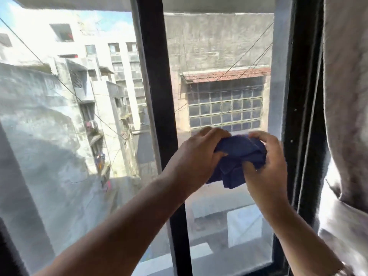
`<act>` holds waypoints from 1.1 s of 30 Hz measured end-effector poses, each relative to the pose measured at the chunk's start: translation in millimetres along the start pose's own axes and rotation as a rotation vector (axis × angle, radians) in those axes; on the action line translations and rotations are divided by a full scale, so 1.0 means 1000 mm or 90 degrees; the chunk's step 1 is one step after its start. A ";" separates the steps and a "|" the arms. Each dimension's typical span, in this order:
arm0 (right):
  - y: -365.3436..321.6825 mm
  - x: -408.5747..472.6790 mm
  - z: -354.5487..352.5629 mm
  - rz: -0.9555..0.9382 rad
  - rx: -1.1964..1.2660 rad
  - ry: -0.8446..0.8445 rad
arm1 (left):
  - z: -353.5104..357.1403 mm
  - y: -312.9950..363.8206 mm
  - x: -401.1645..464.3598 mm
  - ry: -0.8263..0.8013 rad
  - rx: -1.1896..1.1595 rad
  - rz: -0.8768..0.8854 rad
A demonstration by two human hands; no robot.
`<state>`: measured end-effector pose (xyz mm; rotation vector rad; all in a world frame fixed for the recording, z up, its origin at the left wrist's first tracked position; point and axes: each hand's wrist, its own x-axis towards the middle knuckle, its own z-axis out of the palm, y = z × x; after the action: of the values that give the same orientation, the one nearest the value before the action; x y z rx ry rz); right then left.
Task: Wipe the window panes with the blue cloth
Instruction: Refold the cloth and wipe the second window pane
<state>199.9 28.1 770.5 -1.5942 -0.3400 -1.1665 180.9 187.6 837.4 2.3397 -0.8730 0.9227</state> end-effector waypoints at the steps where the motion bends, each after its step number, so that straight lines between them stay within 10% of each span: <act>1: 0.008 0.005 -0.002 0.006 0.008 0.012 | 0.006 0.003 0.008 -0.005 0.008 0.002; 11: 0.068 0.044 0.020 -0.056 -0.070 0.173 | -0.011 -0.011 0.070 0.016 0.476 0.140; 17: 0.086 0.010 0.042 -0.111 -0.193 0.120 | -0.021 -0.028 0.096 -0.013 0.754 0.028; 24: 0.102 0.001 0.052 -0.134 -0.286 0.012 | -0.015 -0.037 0.095 0.019 0.789 0.052; 33: 0.079 0.093 0.048 -0.136 -0.277 0.192 | -0.013 -0.041 0.096 0.045 0.739 0.083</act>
<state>325.4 8.4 802.4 -1.7439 -0.0591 -1.7099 259.3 186.9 908.4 3.1321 -0.4864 1.9259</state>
